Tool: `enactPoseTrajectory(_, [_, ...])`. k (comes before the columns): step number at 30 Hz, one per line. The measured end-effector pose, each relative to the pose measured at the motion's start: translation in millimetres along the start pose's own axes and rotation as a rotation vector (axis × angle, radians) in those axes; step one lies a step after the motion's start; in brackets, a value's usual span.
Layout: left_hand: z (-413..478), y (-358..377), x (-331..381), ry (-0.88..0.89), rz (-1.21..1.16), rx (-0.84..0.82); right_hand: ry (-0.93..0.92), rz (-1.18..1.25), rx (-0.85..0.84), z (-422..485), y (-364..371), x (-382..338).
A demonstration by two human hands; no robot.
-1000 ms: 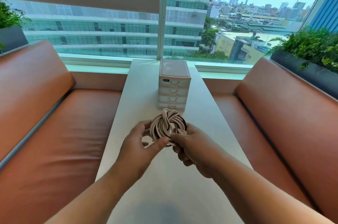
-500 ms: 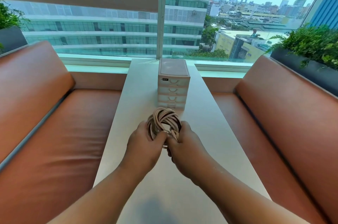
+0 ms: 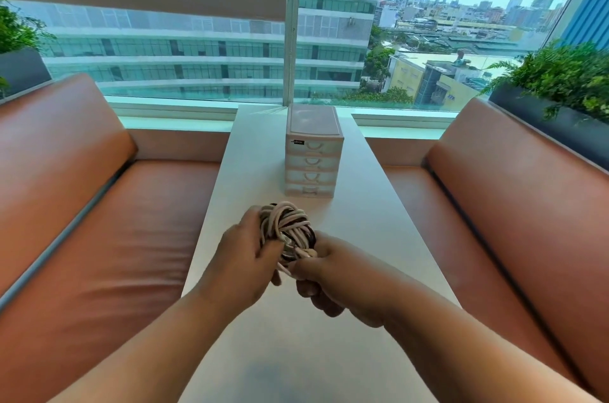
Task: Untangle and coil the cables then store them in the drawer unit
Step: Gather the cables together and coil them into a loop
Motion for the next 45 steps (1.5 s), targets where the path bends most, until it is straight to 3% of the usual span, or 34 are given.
enactPoseTrajectory(3, [5,-6,0,0.066,0.050,0.116,0.041,0.154,0.009,3,-2,2])
enactPoseTrajectory(6, [4,-2,-12,-0.069,-0.092,0.258,0.051,0.209,0.153,10,-2,8])
enactPoseTrajectory(9, [-1,8,-18,-0.149,-0.223,0.265,0.047,0.234,0.243,12,2,12])
enactPoseTrajectory(15, [0,8,-3,0.081,0.077,0.163,0.137,0.330,0.044,7,4,18])
enactPoseTrajectory(23, [-1,6,-2,0.073,0.087,0.169,0.194,0.467,-0.045,4,5,19])
enactPoseTrajectory(32, [-2,5,-3,0.071,0.114,0.169,0.189,0.346,0.089,5,-11,27])
enactPoseTrajectory(38, [-7,9,2,0.130,0.218,0.134,0.202,0.317,-0.004,6,-9,30])
enactPoseTrajectory(45, [-8,15,12,0.105,0.260,0.150,0.173,0.001,0.042,17,-4,25])
Point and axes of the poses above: each hand's wrist, its own z-axis towards the middle knuckle, its own y-axis out of the palm, x = y × z, the point moved 8 cm from there along z, towards the middle knuckle, and after that the axes turned 11 degrees about -z, right-handed, at the moved point
